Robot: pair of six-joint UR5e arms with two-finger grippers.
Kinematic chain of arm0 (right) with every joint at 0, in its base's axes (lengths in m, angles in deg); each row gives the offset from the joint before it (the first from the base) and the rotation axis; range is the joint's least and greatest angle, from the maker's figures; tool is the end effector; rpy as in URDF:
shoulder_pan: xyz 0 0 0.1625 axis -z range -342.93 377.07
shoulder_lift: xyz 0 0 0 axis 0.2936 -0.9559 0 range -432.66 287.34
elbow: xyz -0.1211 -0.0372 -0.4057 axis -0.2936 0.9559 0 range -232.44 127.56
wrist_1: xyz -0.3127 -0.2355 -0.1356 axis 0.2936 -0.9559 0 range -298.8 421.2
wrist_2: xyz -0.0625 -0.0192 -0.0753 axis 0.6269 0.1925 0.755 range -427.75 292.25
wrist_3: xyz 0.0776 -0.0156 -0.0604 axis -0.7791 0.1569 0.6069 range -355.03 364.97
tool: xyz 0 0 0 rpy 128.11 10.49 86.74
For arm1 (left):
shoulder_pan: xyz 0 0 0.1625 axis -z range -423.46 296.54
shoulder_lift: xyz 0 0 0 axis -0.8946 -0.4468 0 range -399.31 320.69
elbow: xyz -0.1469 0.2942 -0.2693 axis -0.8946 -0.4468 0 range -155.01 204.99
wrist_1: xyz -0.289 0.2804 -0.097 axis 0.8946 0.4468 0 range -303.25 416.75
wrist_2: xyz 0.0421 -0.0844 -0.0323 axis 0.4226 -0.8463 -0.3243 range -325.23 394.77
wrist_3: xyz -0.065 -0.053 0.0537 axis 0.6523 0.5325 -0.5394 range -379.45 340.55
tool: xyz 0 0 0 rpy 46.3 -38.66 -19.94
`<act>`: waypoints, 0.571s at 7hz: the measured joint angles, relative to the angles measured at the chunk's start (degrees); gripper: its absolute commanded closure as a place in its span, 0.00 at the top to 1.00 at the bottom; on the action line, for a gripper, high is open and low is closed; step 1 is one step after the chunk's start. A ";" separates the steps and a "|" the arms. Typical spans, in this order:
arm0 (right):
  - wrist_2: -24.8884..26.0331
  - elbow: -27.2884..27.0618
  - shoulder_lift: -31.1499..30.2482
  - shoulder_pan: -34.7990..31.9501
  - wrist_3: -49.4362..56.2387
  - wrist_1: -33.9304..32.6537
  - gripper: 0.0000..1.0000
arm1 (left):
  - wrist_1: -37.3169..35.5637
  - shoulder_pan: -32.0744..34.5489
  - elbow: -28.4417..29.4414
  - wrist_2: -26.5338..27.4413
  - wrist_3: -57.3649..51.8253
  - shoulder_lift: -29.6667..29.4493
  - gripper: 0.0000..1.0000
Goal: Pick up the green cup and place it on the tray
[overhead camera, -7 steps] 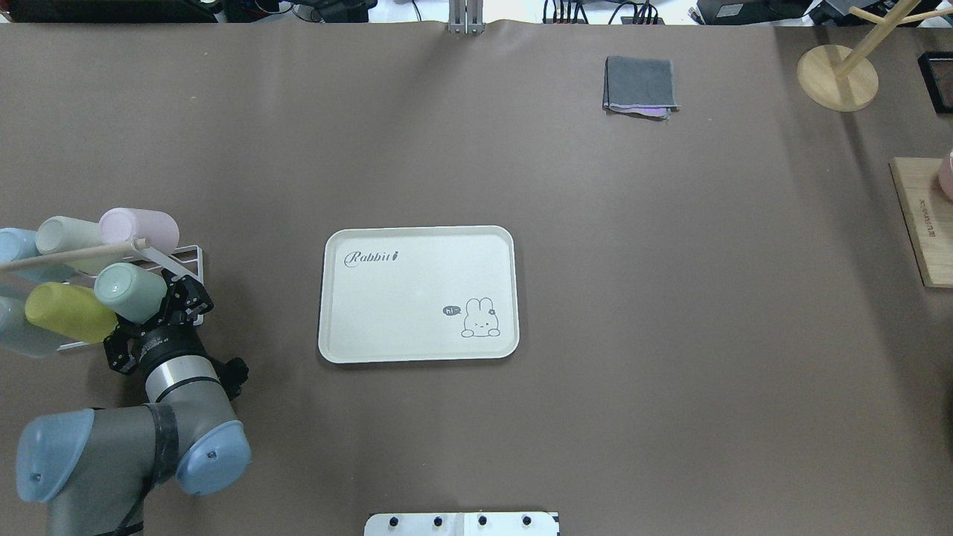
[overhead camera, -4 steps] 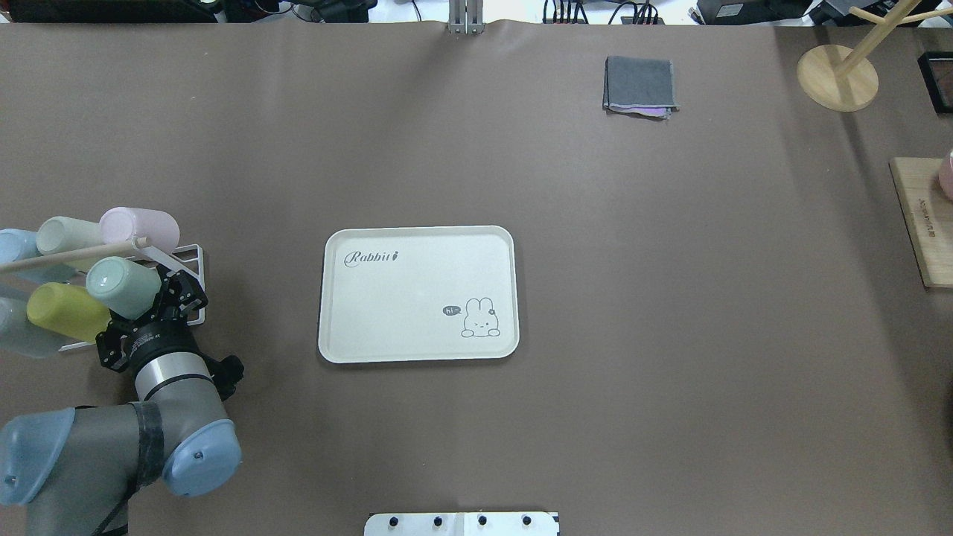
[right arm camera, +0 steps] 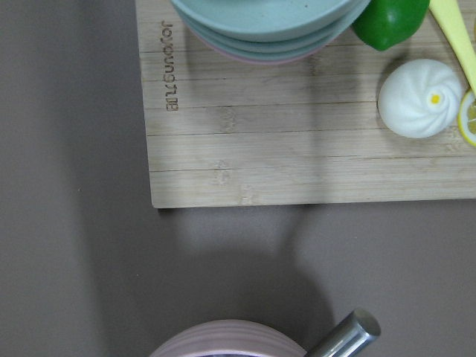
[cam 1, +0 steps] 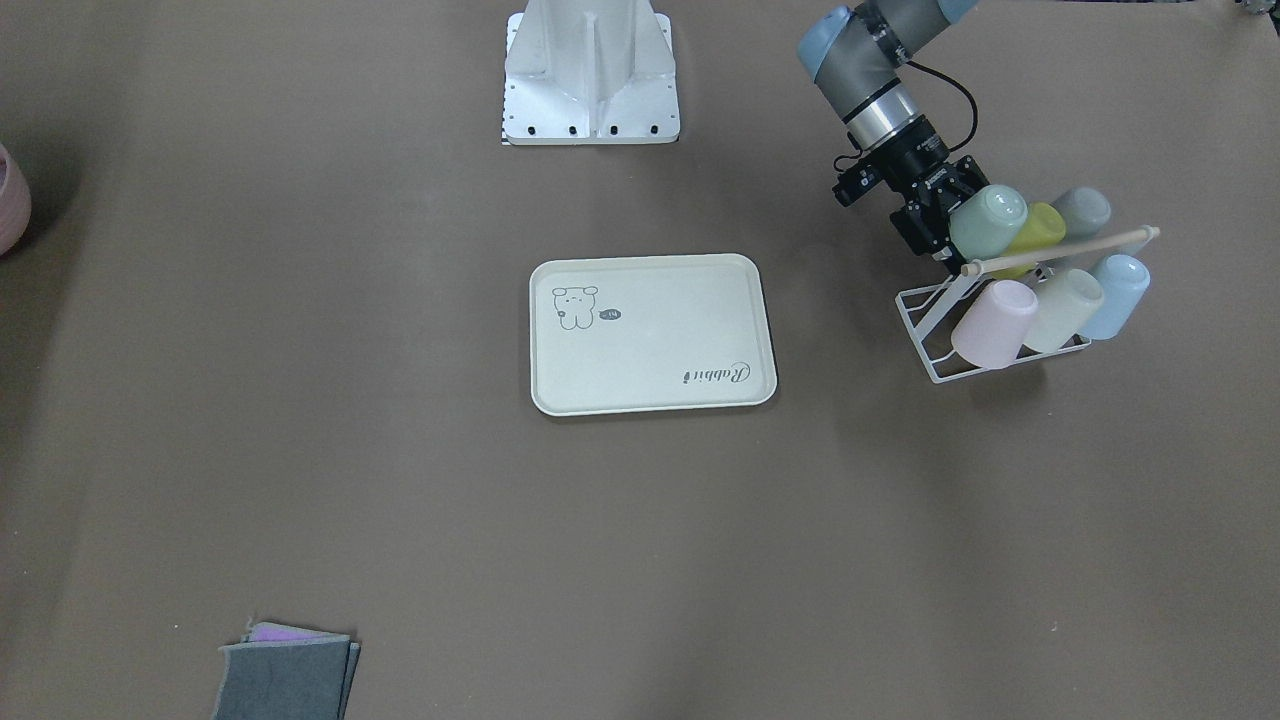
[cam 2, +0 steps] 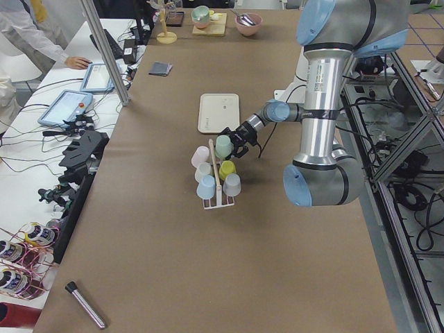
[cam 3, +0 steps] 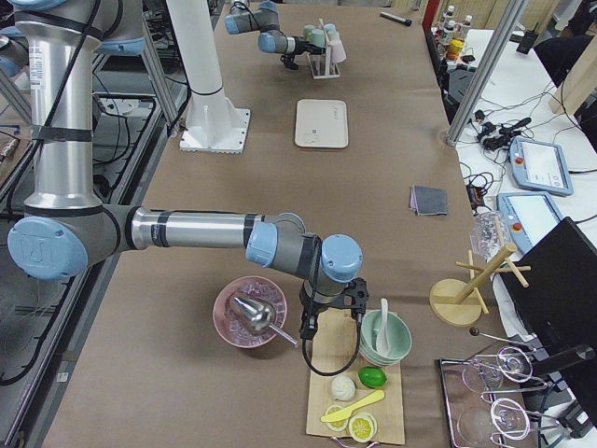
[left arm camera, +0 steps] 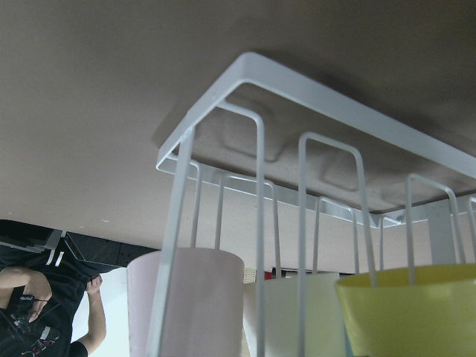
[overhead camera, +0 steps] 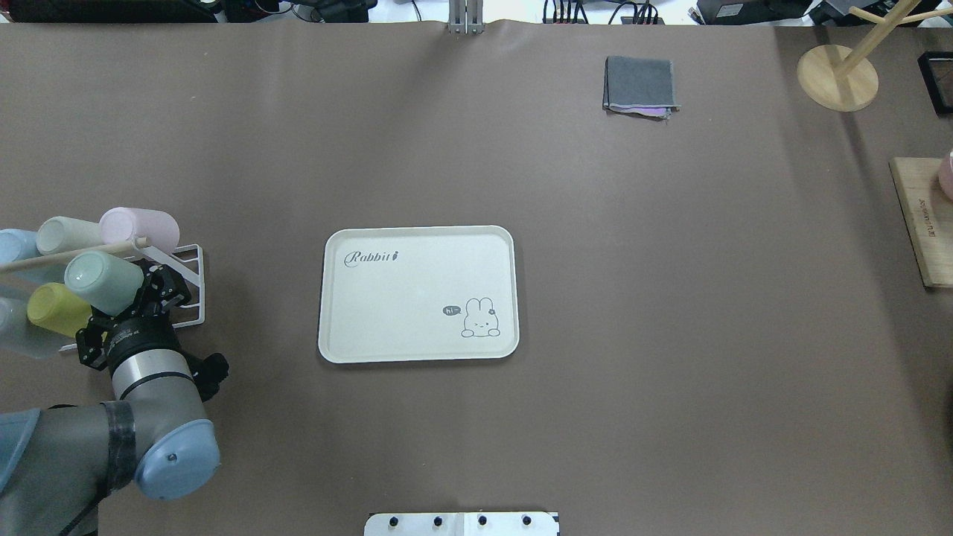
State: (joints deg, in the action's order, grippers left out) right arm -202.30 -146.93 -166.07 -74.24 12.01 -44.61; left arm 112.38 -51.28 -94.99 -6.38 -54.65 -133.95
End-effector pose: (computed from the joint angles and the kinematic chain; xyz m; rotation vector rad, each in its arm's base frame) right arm 0.0737 -0.4437 0.6733 -0.1869 -0.7887 0.0054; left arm 0.4028 -0.3000 0.4285 0.3672 -0.9288 1.8326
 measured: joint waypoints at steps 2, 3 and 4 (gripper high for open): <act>-0.40 0.43 0.00 -0.35 -0.03 -0.06 1.00 | -0.06 0.16 -2.24 -0.11 -2.13 0.36 0.83; -0.43 1.07 0.09 -0.35 -0.03 0.06 1.00 | -0.07 0.51 -3.32 -0.14 -3.45 0.37 0.83; -0.34 1.58 0.26 -0.36 -0.09 0.13 1.00 | -0.08 0.99 -3.96 -0.15 -4.30 0.36 0.83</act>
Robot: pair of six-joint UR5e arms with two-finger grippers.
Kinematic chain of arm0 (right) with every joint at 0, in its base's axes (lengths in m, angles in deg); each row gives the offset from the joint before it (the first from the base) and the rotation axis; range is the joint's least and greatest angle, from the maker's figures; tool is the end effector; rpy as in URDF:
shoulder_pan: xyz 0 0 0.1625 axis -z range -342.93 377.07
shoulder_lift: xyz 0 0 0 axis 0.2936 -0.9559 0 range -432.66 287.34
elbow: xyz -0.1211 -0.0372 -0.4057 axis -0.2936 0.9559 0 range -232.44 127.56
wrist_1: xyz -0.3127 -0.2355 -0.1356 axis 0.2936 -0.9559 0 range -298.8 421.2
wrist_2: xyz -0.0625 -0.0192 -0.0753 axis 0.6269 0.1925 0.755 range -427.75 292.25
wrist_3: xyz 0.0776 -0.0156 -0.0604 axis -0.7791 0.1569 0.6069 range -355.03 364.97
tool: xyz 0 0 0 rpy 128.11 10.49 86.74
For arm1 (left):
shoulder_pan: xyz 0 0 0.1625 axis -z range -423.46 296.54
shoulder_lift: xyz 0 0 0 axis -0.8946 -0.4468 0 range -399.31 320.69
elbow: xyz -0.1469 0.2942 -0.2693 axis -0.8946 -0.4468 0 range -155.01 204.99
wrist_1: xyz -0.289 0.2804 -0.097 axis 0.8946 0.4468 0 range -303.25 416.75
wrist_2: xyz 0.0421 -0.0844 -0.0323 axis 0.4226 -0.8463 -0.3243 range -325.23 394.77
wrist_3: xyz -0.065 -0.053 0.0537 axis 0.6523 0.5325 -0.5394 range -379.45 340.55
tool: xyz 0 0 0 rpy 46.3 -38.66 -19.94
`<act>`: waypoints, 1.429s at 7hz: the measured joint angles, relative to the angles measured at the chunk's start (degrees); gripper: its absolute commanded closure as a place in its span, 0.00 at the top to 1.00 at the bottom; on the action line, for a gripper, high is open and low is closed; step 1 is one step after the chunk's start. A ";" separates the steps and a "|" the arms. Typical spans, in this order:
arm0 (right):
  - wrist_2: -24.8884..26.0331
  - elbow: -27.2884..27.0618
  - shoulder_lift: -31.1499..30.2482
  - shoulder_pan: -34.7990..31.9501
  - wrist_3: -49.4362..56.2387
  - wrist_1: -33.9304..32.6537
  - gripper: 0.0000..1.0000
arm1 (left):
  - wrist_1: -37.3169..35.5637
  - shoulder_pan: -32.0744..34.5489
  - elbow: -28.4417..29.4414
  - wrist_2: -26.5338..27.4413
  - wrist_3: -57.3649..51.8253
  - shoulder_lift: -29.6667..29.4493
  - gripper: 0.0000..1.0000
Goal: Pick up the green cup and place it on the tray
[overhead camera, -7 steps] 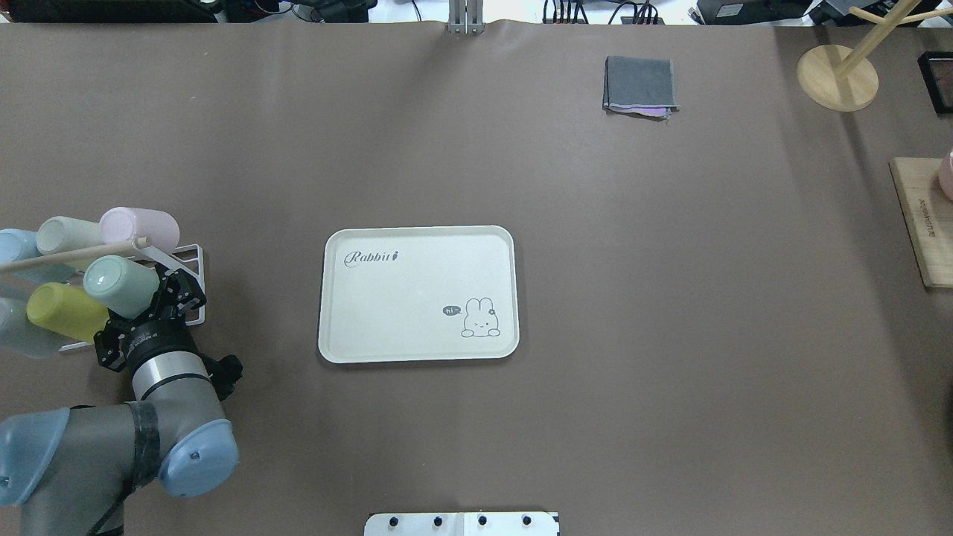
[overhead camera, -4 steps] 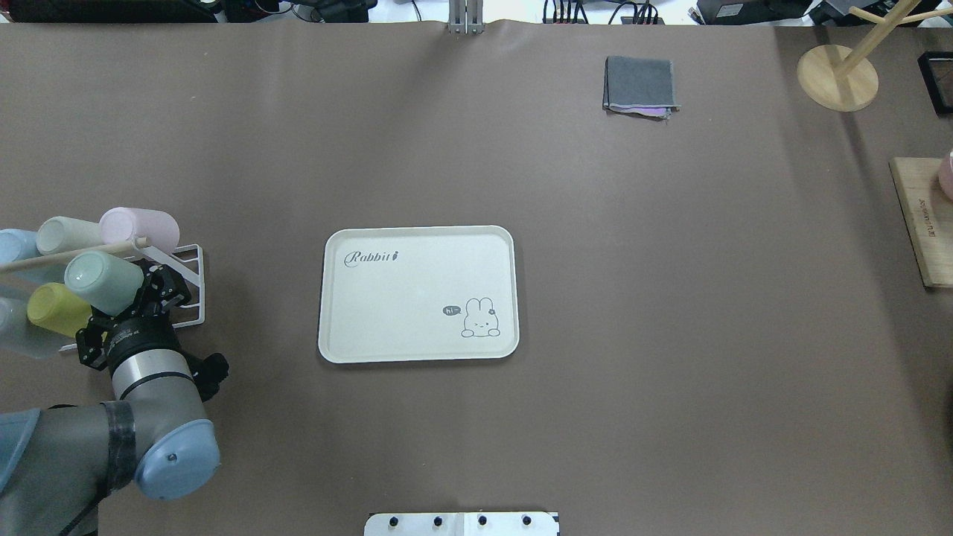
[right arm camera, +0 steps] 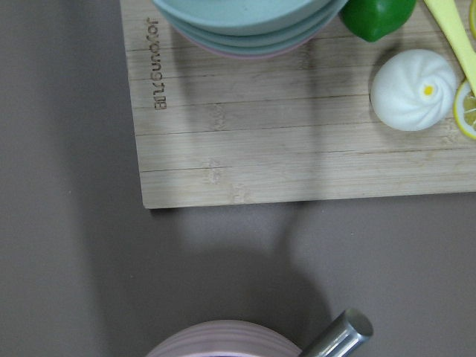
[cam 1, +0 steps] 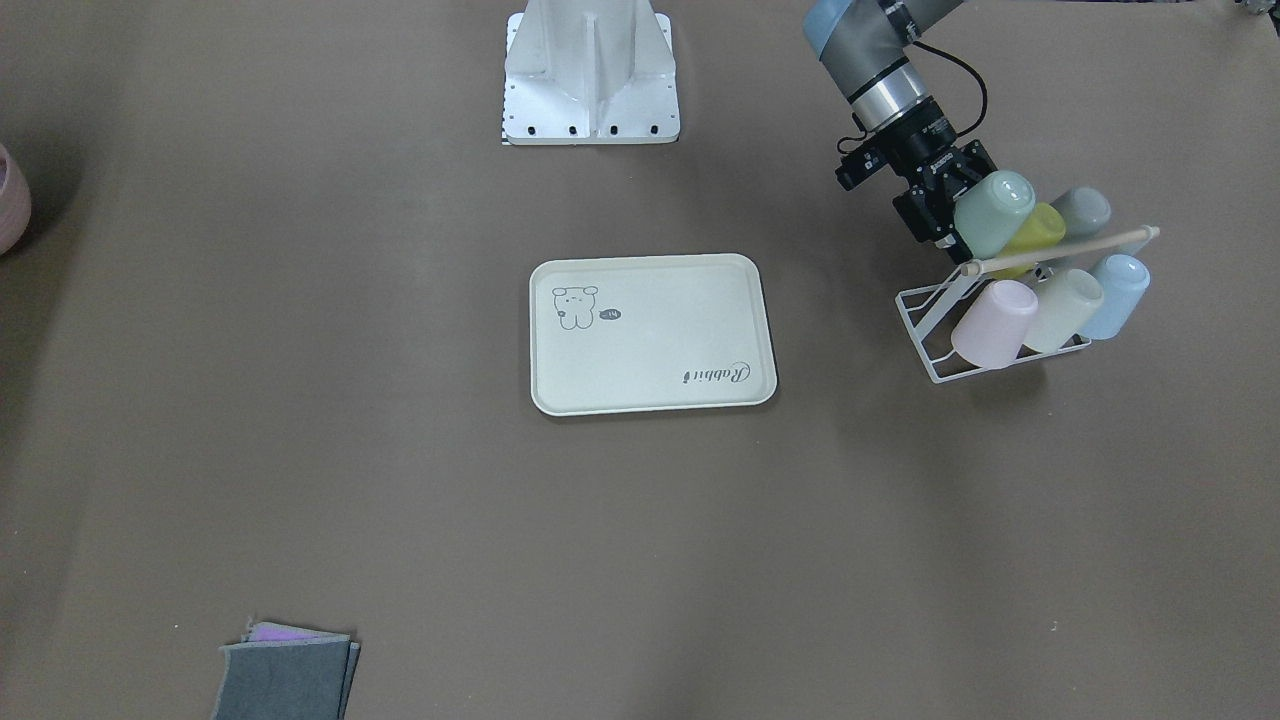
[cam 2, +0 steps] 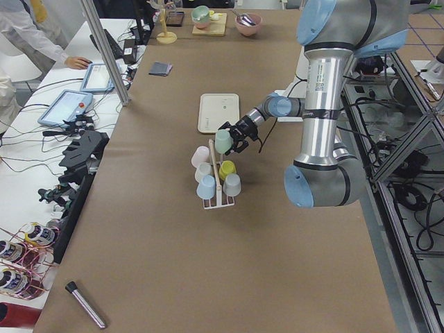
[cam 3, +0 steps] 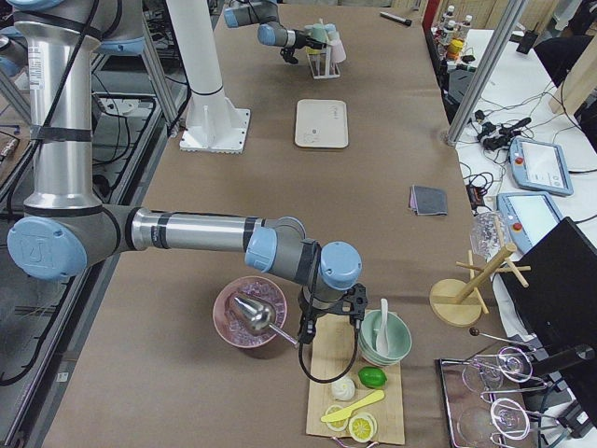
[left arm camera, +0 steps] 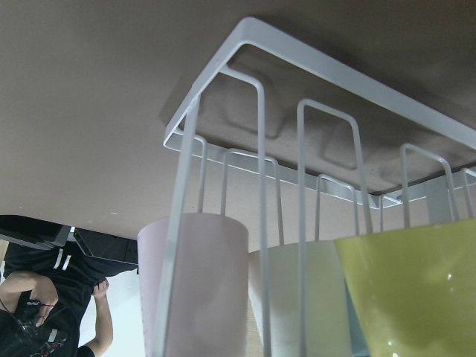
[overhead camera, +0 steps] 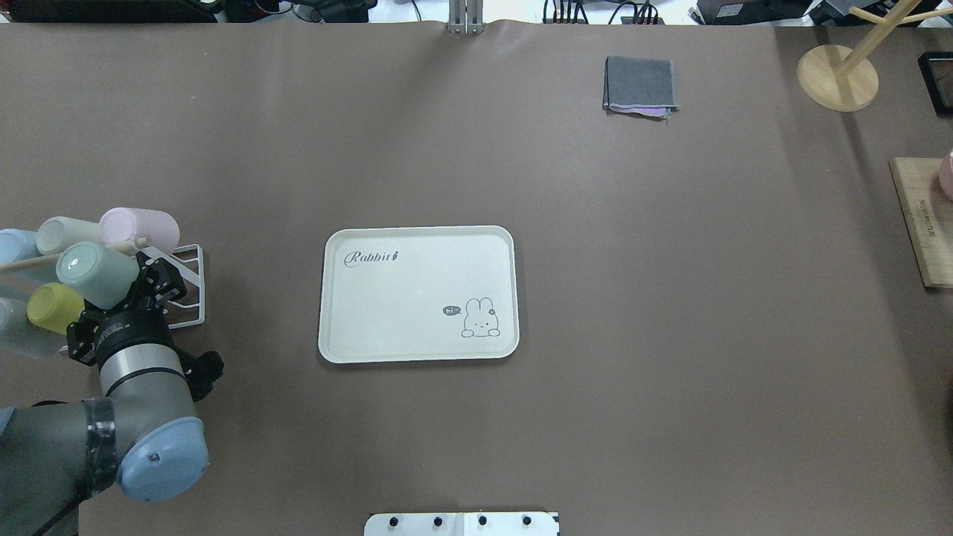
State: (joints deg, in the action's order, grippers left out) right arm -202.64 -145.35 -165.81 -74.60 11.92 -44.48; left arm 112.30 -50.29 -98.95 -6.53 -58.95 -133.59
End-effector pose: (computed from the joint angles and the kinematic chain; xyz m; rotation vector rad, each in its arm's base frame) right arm 0.0760 -0.4434 0.6836 -0.2041 -0.7957 0.0219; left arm 0.3845 -0.3037 0.4028 0.3888 -0.9244 1.8601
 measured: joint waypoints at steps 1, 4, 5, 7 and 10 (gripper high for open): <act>0.29 0.13 0.31 -0.02 -0.06 0.03 1.00 | 0.00 0.31 -0.60 0.00 -0.75 0.00 0.83; 1.85 -0.58 1.01 -0.14 -0.26 0.16 1.00 | 0.02 1.16 -2.62 -0.17 -3.38 -0.50 0.83; 2.17 -0.71 1.19 -0.22 -1.06 0.30 1.00 | 0.06 1.41 -3.25 -0.30 -3.66 -0.71 0.83; 3.32 -0.82 1.46 -0.32 -3.13 0.56 1.00 | 0.23 1.90 -4.51 -0.43 -3.65 -1.10 0.83; 4.41 -0.32 0.99 -0.34 -3.58 2.71 1.00 | 0.47 3.60 -4.56 -0.43 -3.71 -4.29 0.83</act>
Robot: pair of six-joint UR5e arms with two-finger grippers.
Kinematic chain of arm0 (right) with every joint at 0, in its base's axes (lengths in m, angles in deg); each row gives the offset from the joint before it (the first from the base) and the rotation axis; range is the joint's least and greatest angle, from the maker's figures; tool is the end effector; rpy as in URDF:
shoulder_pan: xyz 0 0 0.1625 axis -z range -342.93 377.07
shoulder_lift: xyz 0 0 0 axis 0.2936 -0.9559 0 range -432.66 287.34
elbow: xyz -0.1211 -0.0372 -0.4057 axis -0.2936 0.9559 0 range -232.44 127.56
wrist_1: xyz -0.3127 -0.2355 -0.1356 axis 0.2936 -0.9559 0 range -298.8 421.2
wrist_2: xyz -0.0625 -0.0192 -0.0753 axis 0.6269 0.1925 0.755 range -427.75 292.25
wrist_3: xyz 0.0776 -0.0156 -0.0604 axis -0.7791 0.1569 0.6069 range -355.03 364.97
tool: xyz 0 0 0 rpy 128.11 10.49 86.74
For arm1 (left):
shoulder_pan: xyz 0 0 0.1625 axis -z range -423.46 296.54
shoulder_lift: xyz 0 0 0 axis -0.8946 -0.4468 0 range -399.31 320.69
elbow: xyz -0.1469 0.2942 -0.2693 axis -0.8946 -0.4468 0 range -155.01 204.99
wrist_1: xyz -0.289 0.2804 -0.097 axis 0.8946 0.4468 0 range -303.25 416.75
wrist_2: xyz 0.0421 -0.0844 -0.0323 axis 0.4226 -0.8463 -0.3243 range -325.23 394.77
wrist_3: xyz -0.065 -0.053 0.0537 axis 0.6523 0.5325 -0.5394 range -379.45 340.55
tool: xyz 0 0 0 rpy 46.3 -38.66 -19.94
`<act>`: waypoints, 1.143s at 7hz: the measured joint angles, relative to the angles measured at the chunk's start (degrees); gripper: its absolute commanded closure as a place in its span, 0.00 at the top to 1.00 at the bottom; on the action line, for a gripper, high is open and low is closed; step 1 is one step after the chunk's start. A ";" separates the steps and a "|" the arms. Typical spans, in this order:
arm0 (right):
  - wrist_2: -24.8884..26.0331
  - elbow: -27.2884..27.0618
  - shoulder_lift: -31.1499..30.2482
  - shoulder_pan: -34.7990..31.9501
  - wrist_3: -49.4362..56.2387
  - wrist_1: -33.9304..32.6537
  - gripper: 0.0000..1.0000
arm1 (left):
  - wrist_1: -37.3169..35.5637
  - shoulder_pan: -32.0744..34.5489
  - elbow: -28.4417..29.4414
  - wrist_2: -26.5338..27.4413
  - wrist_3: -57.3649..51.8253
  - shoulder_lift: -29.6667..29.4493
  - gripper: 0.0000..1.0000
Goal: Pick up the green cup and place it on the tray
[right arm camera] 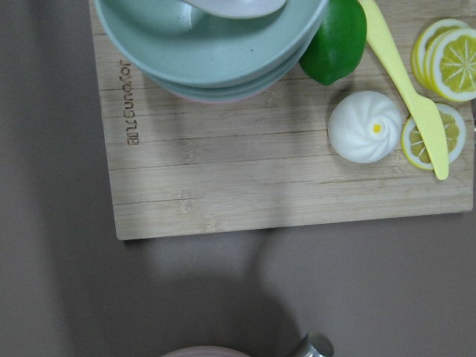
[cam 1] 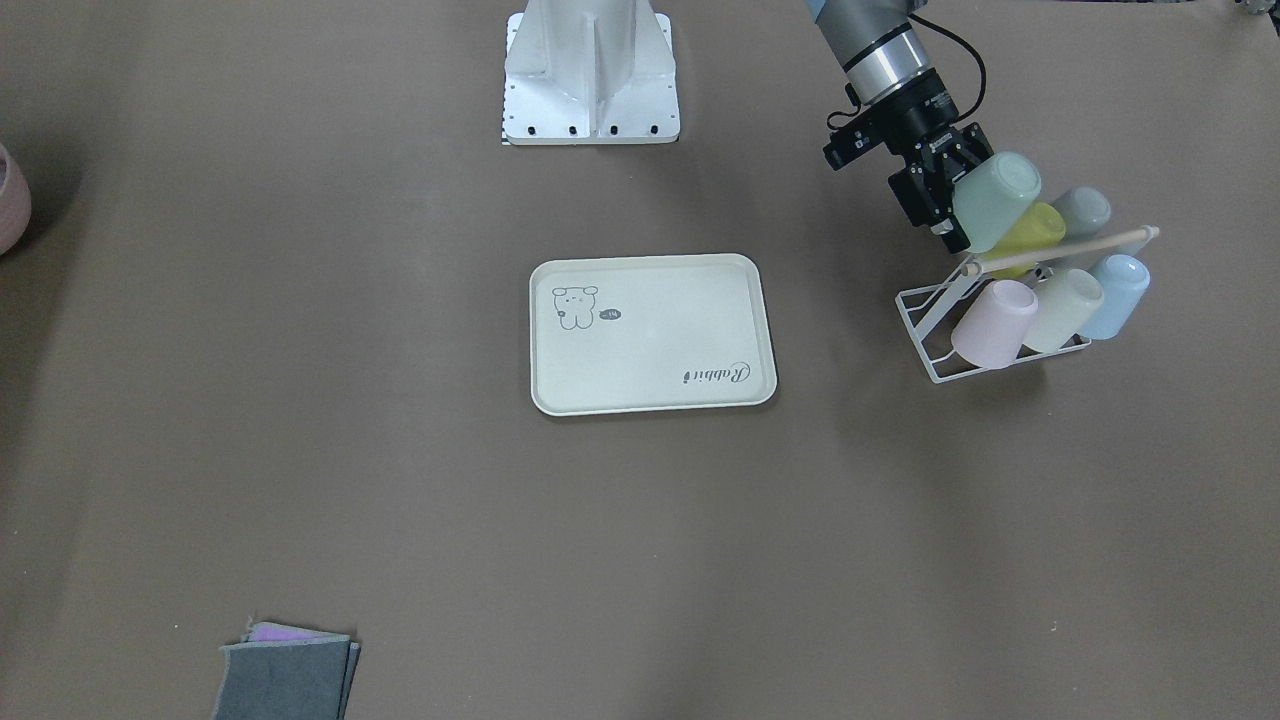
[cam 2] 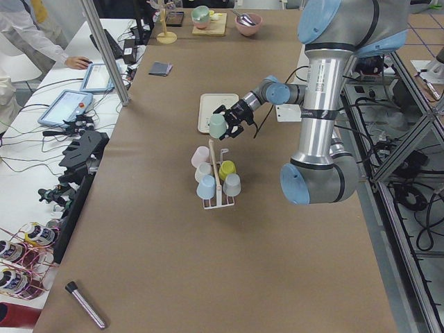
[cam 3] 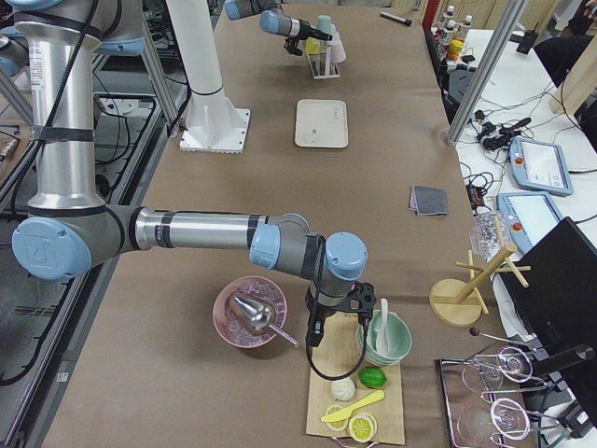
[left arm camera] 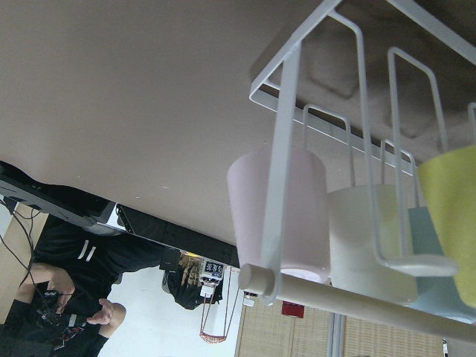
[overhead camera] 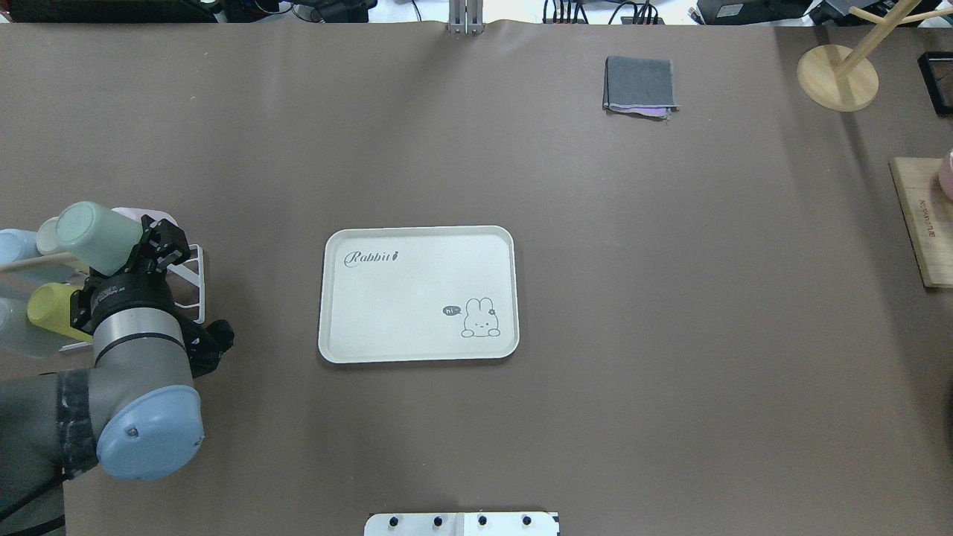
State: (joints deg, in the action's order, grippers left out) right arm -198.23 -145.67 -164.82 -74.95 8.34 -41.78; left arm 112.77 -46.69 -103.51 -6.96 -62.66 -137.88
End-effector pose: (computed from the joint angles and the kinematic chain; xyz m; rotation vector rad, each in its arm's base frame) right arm 0.0848 -0.4553 0.6745 -0.1658 -0.7126 0.0509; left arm 0.3638 -0.3265 0.3377 0.4936 -0.8774 1.7911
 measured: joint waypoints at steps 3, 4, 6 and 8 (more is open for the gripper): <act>0.04 0.38 -0.13 0.01 0.03 0.29 1.00 | 1.25 2.58 0.21 0.05 -0.47 -0.73 0.83; 0.07 0.56 -0.15 0.03 0.05 0.31 1.00 | 3.72 3.20 1.00 0.03 -0.46 -0.58 0.83; 0.05 0.92 -0.19 0.02 -0.03 0.30 1.00 | 15.21 4.64 4.63 -0.04 -0.45 0.90 0.83; -0.18 1.01 -0.32 -0.03 -0.17 0.24 1.00 | 26.16 4.98 6.87 -0.32 -0.47 1.81 0.83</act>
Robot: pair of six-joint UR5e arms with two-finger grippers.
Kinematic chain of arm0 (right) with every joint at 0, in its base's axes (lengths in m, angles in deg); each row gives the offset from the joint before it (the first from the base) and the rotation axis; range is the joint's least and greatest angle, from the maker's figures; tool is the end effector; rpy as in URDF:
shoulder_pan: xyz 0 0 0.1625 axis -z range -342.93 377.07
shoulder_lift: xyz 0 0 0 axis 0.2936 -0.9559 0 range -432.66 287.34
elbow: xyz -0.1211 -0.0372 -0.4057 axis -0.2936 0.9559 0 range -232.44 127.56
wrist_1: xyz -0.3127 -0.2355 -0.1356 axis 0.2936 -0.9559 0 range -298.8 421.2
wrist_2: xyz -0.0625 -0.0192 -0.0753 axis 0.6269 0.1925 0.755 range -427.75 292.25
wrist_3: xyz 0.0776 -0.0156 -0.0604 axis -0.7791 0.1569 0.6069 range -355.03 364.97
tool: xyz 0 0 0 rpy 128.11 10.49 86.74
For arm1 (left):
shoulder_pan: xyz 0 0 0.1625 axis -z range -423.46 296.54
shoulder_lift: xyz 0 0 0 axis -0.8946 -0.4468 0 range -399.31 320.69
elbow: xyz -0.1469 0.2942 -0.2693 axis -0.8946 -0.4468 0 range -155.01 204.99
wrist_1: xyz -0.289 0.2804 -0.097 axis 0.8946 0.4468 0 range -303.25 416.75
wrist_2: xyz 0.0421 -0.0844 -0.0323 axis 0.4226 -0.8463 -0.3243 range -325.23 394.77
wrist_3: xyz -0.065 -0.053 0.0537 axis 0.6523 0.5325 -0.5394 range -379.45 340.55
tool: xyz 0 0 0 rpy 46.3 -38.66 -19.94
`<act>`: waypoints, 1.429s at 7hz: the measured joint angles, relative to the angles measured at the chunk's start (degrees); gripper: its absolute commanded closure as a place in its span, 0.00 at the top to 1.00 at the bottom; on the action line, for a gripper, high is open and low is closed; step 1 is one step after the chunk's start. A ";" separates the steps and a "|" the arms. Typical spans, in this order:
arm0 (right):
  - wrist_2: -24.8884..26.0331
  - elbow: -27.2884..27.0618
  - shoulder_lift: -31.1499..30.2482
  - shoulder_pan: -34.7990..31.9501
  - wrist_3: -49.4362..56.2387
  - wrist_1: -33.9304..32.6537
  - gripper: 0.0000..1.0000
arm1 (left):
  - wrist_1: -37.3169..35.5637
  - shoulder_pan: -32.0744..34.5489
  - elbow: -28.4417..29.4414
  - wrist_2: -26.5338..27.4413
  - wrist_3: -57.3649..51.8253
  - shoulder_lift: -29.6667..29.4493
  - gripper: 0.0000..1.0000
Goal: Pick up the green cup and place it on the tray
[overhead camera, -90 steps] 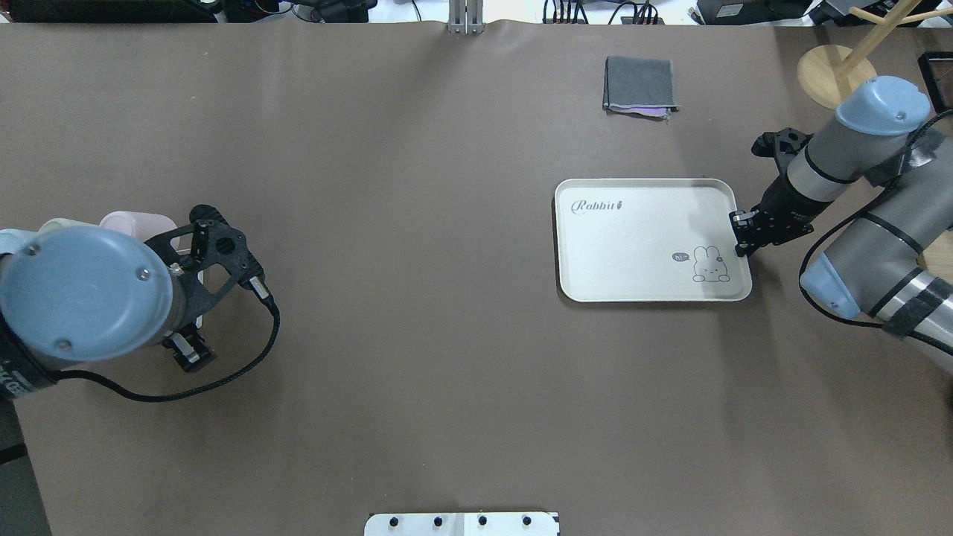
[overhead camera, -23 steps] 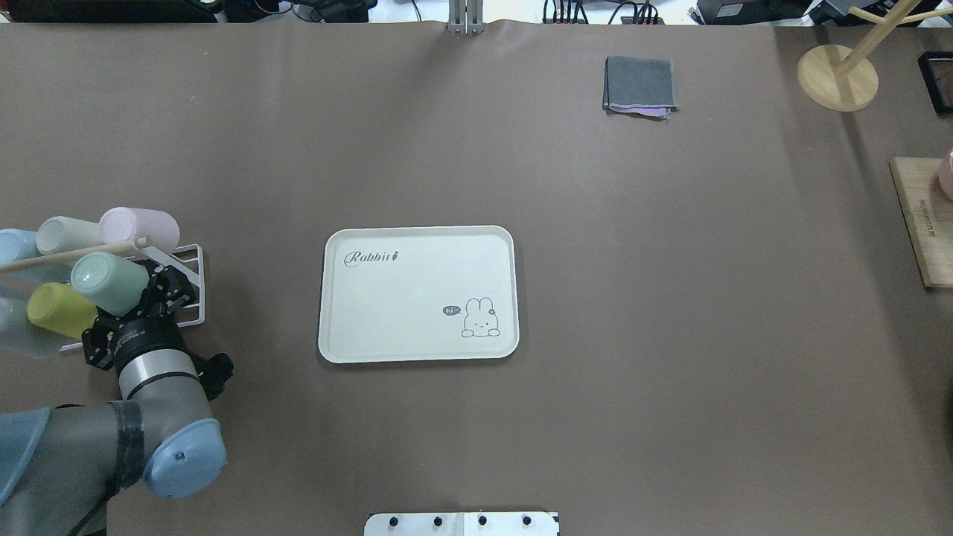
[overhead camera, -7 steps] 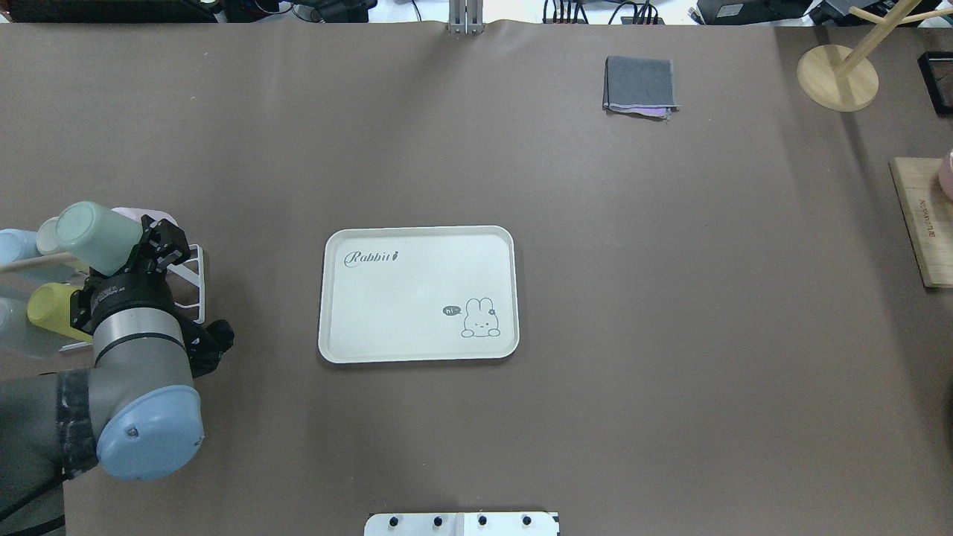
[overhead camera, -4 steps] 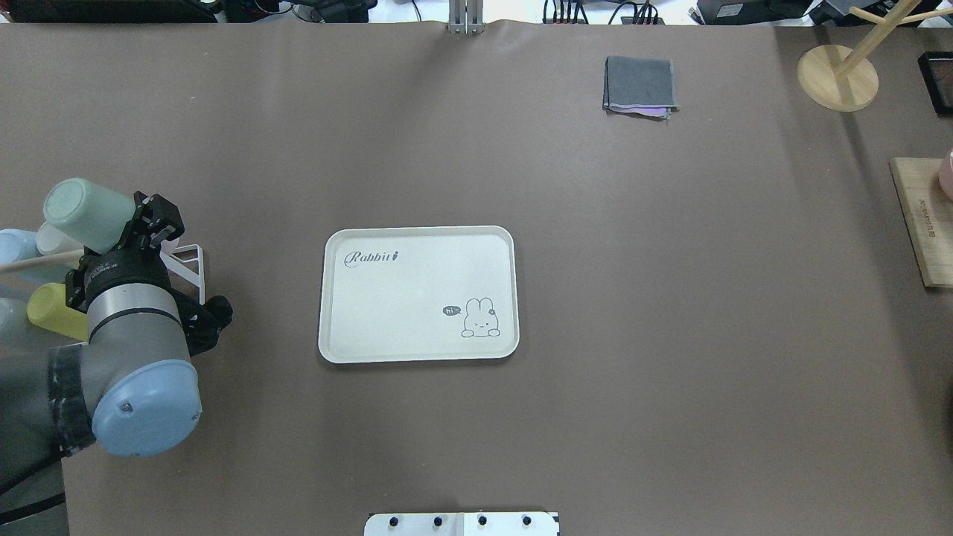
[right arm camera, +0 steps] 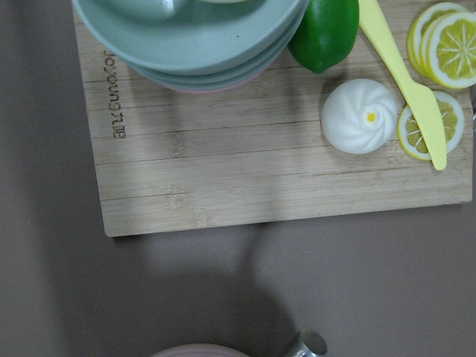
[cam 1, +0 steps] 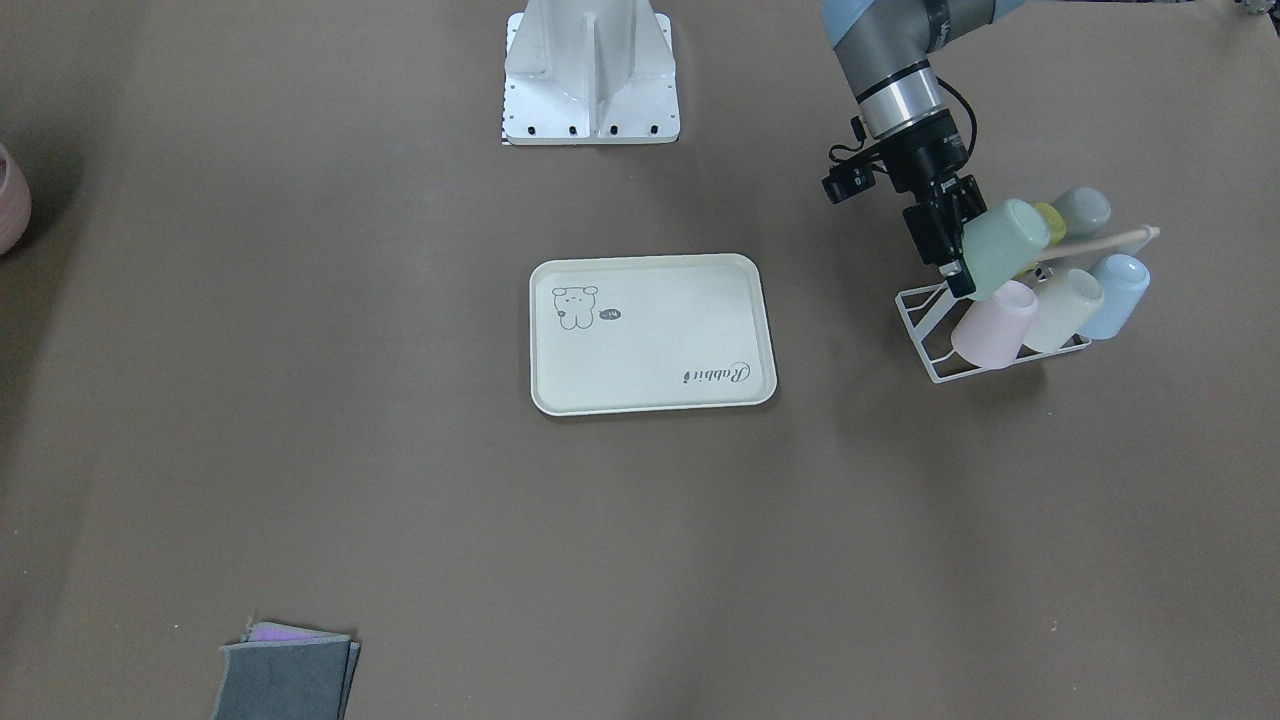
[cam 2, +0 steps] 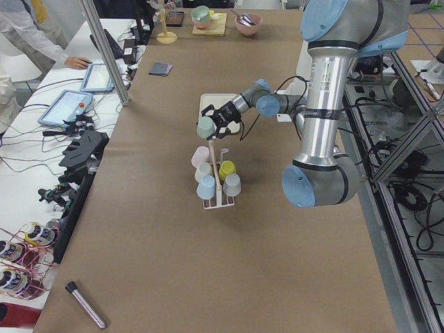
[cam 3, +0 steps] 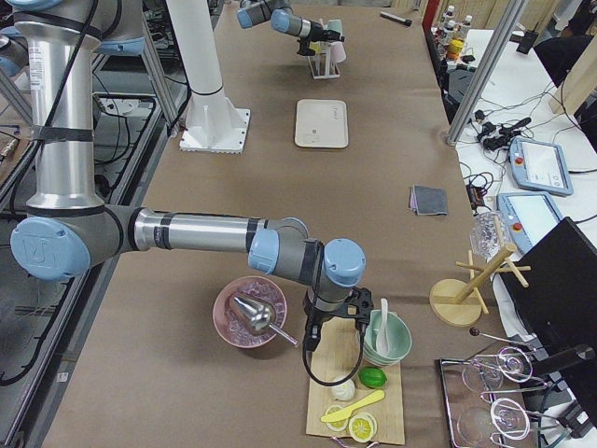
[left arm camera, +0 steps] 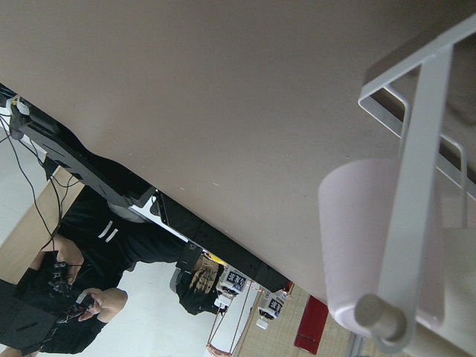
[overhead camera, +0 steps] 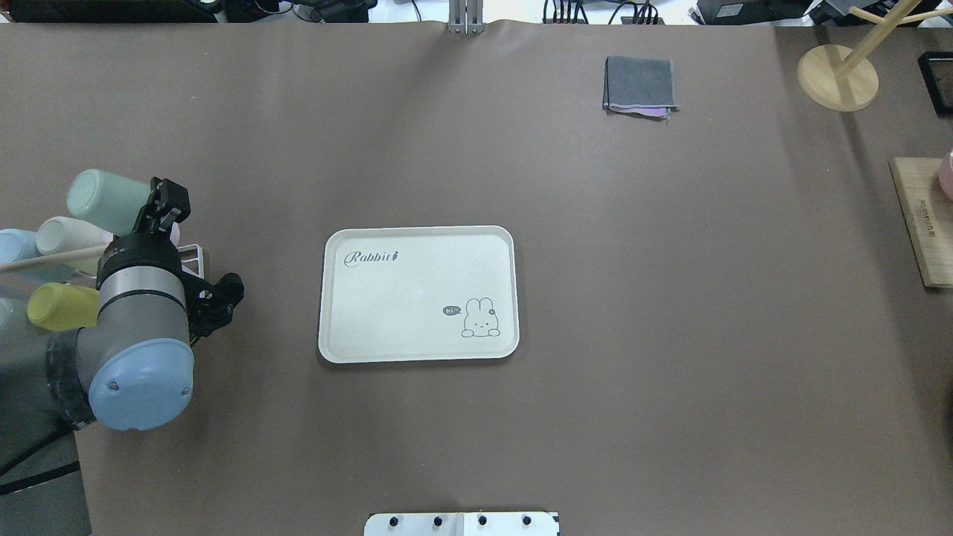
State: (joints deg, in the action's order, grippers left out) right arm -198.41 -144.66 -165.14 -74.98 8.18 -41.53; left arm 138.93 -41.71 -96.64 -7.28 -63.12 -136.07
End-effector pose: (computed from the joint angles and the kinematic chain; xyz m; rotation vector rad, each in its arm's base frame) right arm 0.0847 -0.4513 0.6849 -0.1844 -0.7158 0.0611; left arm 0.3663 -0.3693 0.3478 0.7443 -0.7748 1.5656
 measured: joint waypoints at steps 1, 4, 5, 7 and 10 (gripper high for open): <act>-0.13 0.01 -0.17 -0.03 -0.03 -0.01 1.00 | 4.28 0.06 0.38 -0.03 0.08 0.06 0.82; -0.77 -0.43 -0.42 -0.12 -0.04 -0.01 1.00 | 14.22 0.18 1.08 -0.33 1.08 0.32 0.82; -1.12 -0.46 -0.46 -0.13 -0.04 -0.01 1.00 | 18.62 0.10 2.10 -0.88 3.33 0.80 0.81; -1.34 -0.44 -0.71 -0.24 -0.04 -0.01 1.00 | 28.86 -0.31 4.91 -2.54 7.90 0.89 0.81; -2.31 -0.60 -1.46 -0.80 0.01 -0.01 1.00 | 38.41 -0.53 6.39 -5.86 12.55 -0.12 0.81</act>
State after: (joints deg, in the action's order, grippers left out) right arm -200.72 -145.26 -166.60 -75.78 8.19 -41.54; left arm 177.34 -42.24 -90.25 -13.15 -50.57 -136.20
